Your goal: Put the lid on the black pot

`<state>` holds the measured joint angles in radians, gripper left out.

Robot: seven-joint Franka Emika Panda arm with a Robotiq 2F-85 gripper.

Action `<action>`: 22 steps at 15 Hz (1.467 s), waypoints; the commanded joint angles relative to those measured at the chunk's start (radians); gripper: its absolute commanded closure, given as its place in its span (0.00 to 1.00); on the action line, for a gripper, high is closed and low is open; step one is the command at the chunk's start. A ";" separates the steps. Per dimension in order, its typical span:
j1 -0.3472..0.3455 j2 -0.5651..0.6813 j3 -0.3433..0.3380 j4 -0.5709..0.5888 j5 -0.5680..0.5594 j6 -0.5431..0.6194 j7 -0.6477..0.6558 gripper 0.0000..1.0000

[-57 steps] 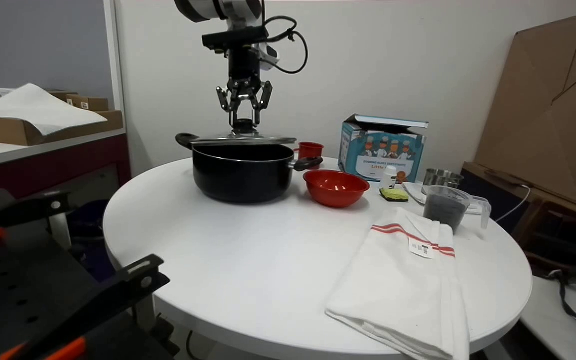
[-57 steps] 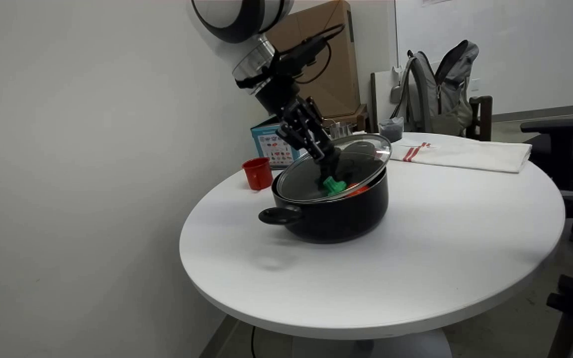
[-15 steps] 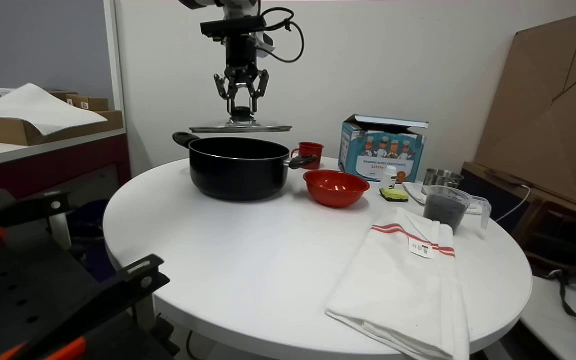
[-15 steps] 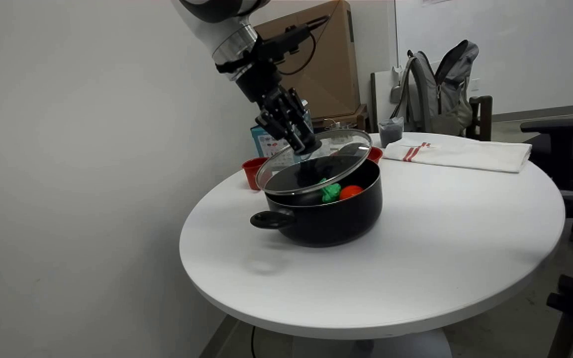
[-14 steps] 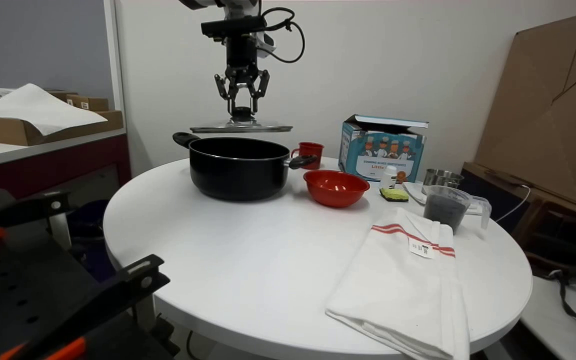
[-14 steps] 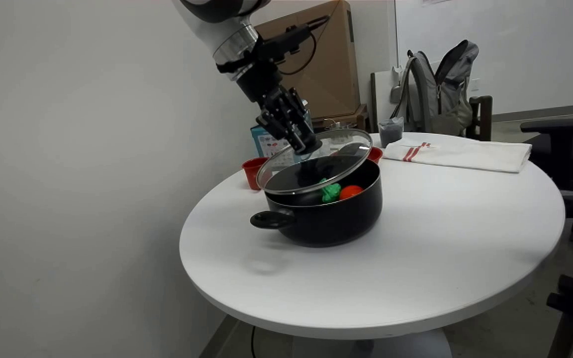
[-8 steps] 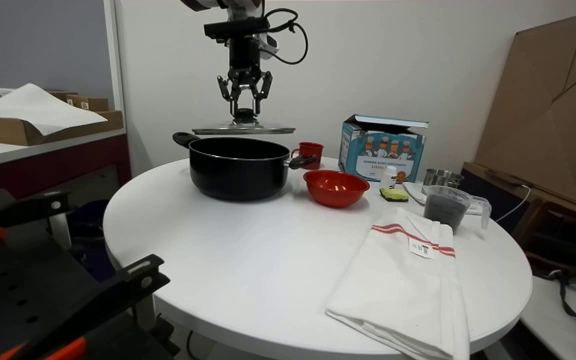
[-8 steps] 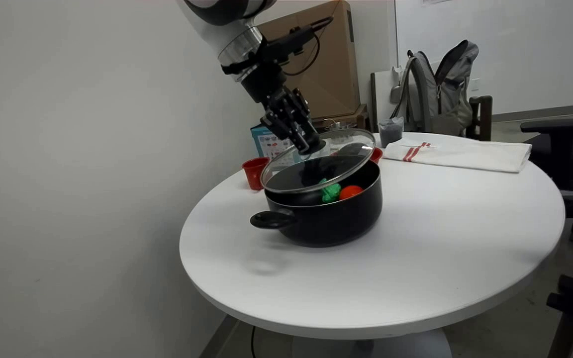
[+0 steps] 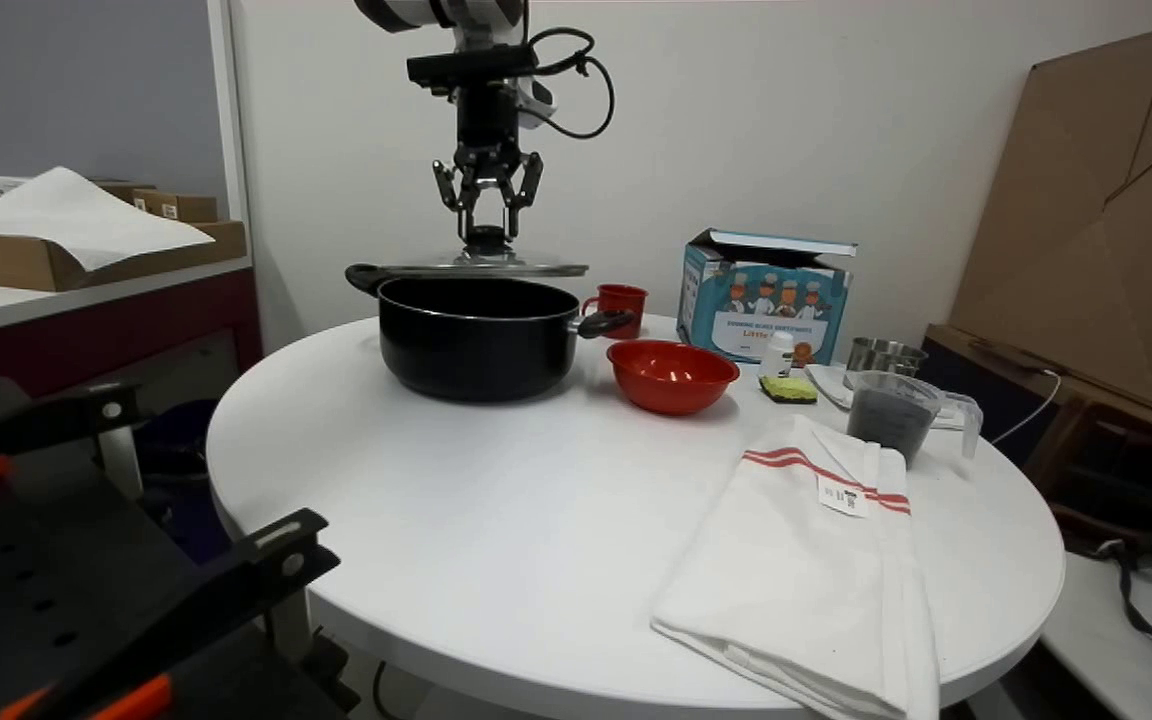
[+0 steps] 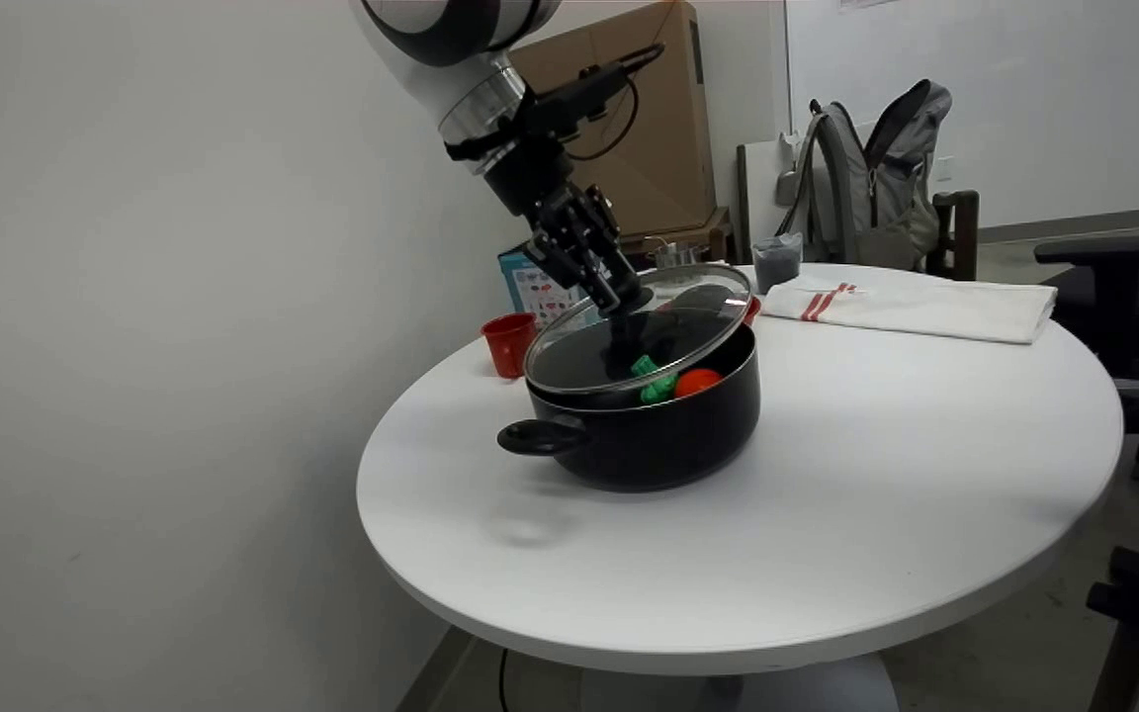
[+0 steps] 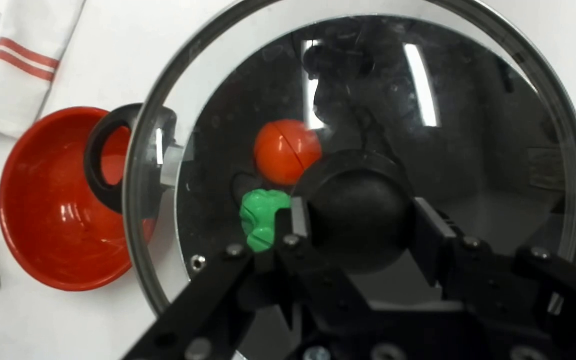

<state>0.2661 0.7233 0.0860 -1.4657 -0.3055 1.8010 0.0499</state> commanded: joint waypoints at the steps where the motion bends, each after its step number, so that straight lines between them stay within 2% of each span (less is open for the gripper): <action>1: 0.006 0.006 -0.003 0.019 0.007 -0.037 -0.014 0.75; 13: 0.007 0.020 0.000 0.023 0.012 -0.029 -0.019 0.75; 22: -0.059 -0.017 0.025 -0.064 0.077 0.065 -0.112 0.75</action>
<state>0.2421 0.7525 0.0898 -1.4755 -0.2679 1.8283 -0.0038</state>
